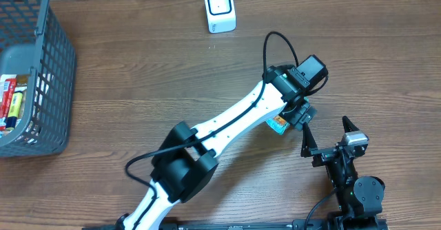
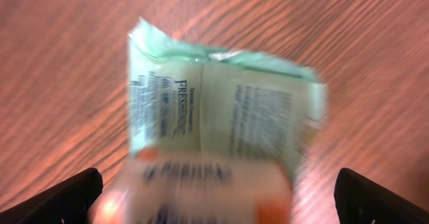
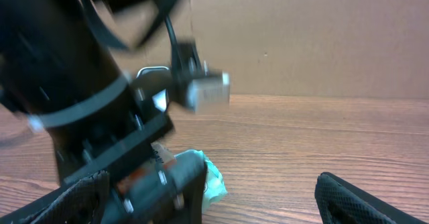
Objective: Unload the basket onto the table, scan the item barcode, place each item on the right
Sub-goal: 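Lower the wipes pack near the right gripper and open the left gripper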
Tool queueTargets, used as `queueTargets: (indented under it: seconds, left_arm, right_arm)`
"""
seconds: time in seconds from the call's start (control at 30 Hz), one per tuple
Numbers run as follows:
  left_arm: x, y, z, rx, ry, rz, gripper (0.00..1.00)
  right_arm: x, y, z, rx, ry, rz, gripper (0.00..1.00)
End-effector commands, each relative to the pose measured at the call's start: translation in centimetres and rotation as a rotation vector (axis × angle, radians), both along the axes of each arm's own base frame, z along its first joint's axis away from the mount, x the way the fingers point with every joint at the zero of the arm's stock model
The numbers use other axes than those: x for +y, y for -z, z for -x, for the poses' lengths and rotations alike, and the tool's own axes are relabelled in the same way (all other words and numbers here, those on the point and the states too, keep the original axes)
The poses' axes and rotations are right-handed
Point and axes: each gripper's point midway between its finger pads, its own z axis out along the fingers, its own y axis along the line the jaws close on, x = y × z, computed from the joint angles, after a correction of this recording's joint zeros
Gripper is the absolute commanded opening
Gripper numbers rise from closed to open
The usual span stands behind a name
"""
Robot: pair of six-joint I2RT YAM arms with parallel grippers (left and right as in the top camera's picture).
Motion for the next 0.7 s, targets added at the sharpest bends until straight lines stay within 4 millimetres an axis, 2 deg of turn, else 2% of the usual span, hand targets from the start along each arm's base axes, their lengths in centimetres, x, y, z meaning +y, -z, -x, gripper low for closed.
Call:
queueTargets:
  seconds: [0.0, 0.13, 0.37, 0.5, 0.67]
  left_arm:
    - [-0.1, -5.0, -0.6, -0.082, 0.017, 0.077, 1.0]
    - [0.6, -7.4, -1.1, -0.143, 0.015, 0.088, 1.0]
    - [3.6, -13.4, -2.8, -0.255, -0.058, 0.153, 1.0]
    - [6.4, -16.1, -3.9, -0.288, -0.114, 0.179, 1.0]
    - [11.2, -17.4, -5.4, -0.288, -0.207, 0.156, 1.0]
  right_arm:
    - [-0.2, 0.2, 0.0, -0.004, 0.012, -0.007, 1.0]
    - [-0.2, 0.1, 0.0, -0.005, 0.012, -0.007, 1.0]
    - [-0.2, 0.1, 0.0, -0.005, 0.012, -0.007, 1.0]
    - [-0.2, 0.2, 0.0, -0.004, 0.012, -0.007, 1.0]
    - [-0.2, 0.2, 0.0, -0.004, 0.012, -0.007, 1.0]
